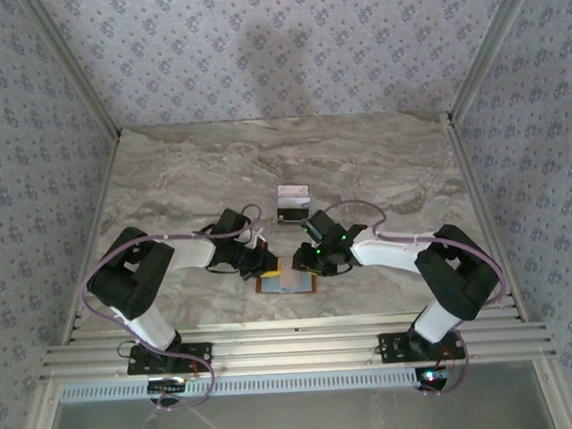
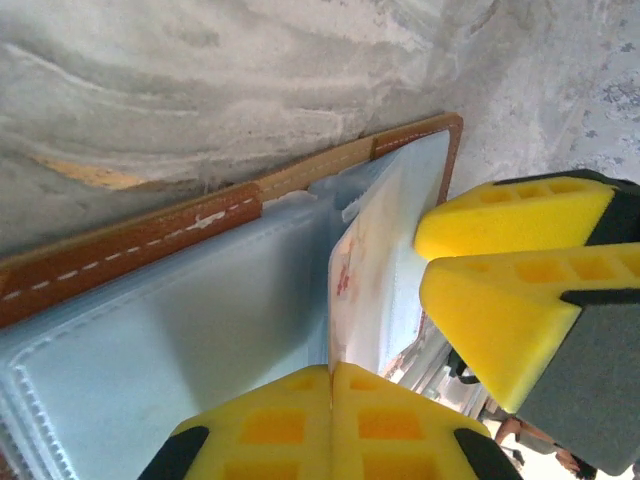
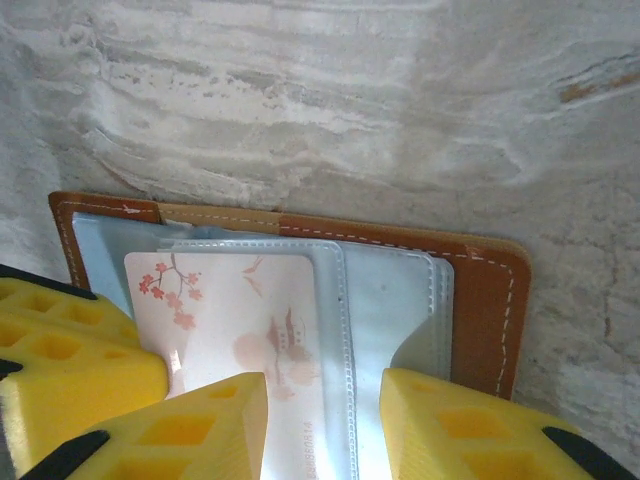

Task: Take the credit cards out of the card holder

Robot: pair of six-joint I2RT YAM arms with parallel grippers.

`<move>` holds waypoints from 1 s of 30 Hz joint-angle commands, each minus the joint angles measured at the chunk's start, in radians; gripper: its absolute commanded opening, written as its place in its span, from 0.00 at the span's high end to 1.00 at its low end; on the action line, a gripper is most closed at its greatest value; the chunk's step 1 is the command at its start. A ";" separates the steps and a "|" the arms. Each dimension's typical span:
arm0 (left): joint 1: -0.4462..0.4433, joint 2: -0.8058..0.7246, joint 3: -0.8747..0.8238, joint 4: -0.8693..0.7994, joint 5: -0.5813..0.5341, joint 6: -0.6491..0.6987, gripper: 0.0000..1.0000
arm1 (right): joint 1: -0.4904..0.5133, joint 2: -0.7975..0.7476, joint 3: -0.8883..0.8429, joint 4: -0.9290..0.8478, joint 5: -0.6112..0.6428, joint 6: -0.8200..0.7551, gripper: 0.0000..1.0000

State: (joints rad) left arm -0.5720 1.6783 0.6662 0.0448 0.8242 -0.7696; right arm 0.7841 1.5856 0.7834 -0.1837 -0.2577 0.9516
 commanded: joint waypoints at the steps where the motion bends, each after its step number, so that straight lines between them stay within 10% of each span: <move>1: 0.009 -0.015 -0.020 0.055 0.040 -0.008 1.00 | -0.021 -0.007 -0.048 0.089 -0.076 0.024 0.63; 30: 0.026 0.020 -0.024 0.078 0.064 -0.006 1.00 | 0.008 -0.021 -0.023 0.080 -0.077 0.006 0.65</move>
State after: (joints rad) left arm -0.5495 1.6871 0.6197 0.1448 0.8867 -0.7944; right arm 0.7795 1.5421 0.7265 -0.0937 -0.3202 0.9756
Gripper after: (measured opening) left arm 0.059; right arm 0.350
